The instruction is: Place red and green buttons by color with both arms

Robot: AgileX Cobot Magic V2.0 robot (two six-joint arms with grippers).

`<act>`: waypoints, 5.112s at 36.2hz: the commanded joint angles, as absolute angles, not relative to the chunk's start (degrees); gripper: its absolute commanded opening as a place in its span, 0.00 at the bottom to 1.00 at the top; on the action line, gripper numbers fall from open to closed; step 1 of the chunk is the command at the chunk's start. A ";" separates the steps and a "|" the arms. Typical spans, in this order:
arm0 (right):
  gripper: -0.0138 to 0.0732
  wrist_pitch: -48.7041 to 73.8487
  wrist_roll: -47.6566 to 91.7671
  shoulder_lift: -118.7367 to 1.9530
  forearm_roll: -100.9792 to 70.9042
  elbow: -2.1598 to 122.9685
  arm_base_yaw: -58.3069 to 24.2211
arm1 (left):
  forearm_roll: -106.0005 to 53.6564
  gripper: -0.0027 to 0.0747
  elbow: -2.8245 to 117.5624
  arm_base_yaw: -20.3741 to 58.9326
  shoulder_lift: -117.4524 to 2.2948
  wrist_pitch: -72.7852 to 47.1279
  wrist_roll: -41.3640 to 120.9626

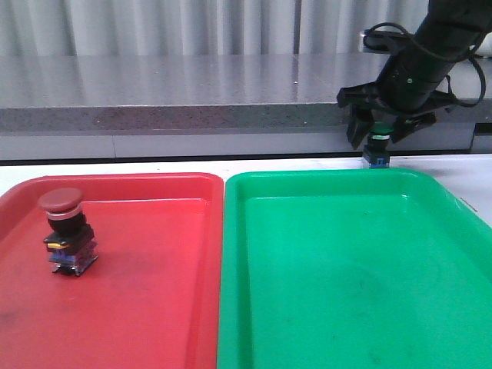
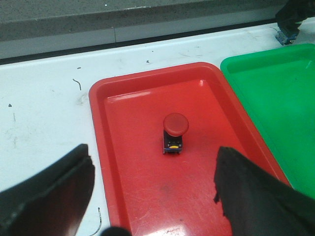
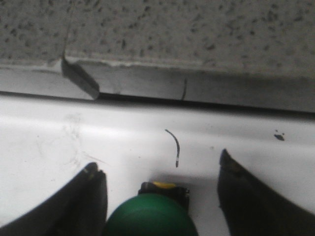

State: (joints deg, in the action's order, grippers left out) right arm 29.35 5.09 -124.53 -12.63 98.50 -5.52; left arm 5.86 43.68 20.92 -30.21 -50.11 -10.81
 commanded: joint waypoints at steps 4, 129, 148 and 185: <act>0.46 28.28 5.84 -121.09 -13.53 101.64 -5.54 | 6.14 0.68 45.16 21.31 -30.35 -45.77 -11.52; 0.72 35.22 12.13 -53.96 -11.82 47.39 -24.11 | 6.14 0.68 45.16 21.31 -30.35 -45.33 -11.52; 0.72 53.81 1.63 -33.15 -4.06 47.28 -24.06 | 6.14 0.68 45.16 21.31 -30.35 -45.19 -11.52; 0.03 53.73 -0.85 -31.46 -4.06 47.21 -24.06 | 6.14 0.01 45.16 21.31 -30.35 -45.19 -11.52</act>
State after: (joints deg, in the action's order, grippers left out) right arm 57.06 -0.85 -31.35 -4.45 45.69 -24.14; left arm 5.86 43.68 20.92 -30.21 -49.16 -10.81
